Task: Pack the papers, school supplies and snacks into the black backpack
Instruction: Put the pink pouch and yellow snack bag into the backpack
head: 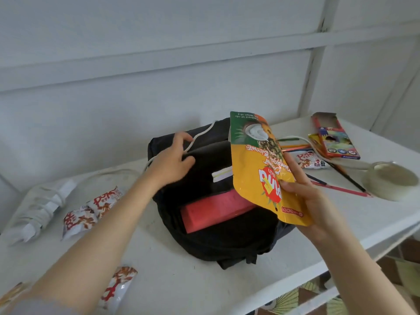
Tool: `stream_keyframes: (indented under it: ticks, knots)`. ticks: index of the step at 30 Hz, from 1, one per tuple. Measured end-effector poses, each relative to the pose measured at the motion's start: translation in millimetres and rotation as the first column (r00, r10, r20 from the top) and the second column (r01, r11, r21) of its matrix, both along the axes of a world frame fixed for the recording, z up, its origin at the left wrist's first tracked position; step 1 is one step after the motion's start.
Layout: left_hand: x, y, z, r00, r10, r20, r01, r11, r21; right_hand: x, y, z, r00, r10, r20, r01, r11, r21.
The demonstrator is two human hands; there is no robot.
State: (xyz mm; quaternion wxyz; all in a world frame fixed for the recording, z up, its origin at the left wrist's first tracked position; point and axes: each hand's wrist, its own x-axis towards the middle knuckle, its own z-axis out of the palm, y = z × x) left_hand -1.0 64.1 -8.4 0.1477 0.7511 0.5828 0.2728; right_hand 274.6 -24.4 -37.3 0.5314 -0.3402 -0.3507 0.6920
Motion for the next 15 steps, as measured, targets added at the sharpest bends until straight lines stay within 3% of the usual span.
stream_keyframes:
  ticks: [2, 4, 7, 11, 13, 15]
  knots:
    - [-7.2, 15.7, 3.5, 0.981, 0.002, 0.192, 0.036, 0.980, -0.195, -2.1, 0.6, -1.5, 1.000, 0.002, -0.005, -0.002, 1.000, -0.006]
    - [-11.7, 24.1, -3.5, 0.961, 0.008, 0.276, 0.064, 0.965, -0.253, -3.4, 1.8, -4.7, 1.000, 0.011, 0.002, -0.011, 1.000, -0.012]
    - [-14.3, 30.3, -22.0, 0.996, -0.033, 0.082, 0.029, 0.998, 0.055, -4.2, 2.1, -8.6, 1.000, 0.015, 0.009, -0.014, 1.000, -0.024]
    - [-5.6, 27.2, -38.1, 0.937, -0.076, -0.341, 0.228, 0.873, 0.432, -3.9, 2.8, -10.5, 1.000, 0.012, 0.003, -0.012, 0.999, -0.035]
    - [-7.9, 23.0, -45.2, 0.882, -0.074, -0.465, 0.337, 0.789, 0.514, -2.3, 3.2, -10.9, 1.000, 0.010, 0.010, -0.010, 0.999, -0.040]
    - [-15.4, 19.3, -49.3, 0.864, -0.096, -0.494, 0.371, 0.784, 0.498, -1.0, 2.9, -10.2, 1.000, 0.004, 0.022, -0.003, 0.999, -0.045]
